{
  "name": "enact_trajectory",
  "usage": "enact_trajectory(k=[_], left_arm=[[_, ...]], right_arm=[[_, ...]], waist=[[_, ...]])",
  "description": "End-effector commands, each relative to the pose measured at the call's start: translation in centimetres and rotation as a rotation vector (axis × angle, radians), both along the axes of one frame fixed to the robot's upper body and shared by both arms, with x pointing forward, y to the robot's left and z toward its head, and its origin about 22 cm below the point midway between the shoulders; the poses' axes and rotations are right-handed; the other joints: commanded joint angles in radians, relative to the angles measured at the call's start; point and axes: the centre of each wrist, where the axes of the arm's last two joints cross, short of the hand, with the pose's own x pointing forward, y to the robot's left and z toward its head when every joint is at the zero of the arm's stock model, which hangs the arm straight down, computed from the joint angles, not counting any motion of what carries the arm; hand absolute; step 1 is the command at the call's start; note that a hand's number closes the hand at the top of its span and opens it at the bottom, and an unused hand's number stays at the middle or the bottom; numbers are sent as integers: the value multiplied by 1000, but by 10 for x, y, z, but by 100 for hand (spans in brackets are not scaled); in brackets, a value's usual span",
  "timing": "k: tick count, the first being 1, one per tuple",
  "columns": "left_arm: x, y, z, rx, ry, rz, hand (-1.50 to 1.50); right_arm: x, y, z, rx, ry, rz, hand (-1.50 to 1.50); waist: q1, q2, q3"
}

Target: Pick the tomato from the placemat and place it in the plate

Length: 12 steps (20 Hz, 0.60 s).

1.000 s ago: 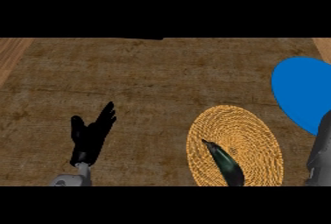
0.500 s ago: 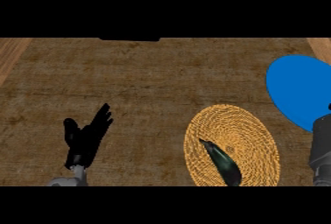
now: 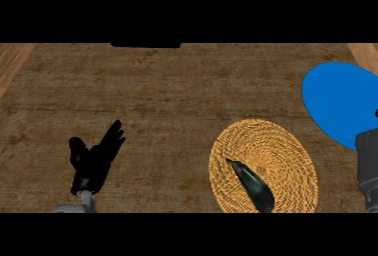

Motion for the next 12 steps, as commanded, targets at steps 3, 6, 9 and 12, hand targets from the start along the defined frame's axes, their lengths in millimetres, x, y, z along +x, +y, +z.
enact_trajectory(k=[3,6,9,12], left_arm=[[-8,-14,-12,-11,11,2,0],[3,7,6,-12,15,40,0],[-8,3,-11,-20,31,46,0],[0,12,-5,-9,20,20,0]], right_arm=[[5,8,10,-113,-236,-80,-150],[9,43,6,-101,-301,-32,-150],[10,78,-1,-84,-347,60,-150],[6,105,-9,-56,-371,129,-150]], waist=[[-6,-3,-3],[-29,-16,-4],[-42,-21,-5],[-29,-17,-6]])
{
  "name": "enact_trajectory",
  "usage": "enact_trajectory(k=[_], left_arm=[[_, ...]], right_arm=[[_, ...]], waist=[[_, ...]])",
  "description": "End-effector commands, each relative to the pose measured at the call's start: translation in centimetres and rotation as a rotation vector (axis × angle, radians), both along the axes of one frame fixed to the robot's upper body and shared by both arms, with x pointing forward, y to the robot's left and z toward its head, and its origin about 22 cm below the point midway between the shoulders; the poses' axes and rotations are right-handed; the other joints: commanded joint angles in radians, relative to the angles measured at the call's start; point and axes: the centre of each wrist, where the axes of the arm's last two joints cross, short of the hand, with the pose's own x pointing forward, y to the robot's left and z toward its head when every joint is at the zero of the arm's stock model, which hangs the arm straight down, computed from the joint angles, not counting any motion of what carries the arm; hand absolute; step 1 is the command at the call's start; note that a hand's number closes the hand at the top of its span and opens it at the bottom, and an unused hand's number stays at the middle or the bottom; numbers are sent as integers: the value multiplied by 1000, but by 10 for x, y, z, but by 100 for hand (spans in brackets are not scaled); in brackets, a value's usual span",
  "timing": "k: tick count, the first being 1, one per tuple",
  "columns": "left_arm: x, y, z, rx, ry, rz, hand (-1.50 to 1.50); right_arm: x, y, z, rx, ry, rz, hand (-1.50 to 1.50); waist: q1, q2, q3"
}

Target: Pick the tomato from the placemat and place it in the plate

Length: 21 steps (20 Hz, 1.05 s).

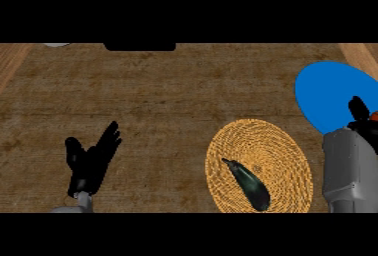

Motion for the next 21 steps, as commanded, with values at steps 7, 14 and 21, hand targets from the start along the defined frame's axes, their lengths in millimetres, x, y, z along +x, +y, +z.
enact_trajectory(k=[7,14,21], left_arm=[[-8,-4,-3,26,7,-6,0],[-3,-7,5,-15,28,-5,0],[10,11,1,-1,6,-2,0]], right_arm=[[-25,57,-32,41,-73,178,-150],[-25,68,-52,105,5,196,-150],[-26,78,-58,139,16,221,-150]], waist=[[7,0,-2],[14,1,-3],[13,0,-4]])
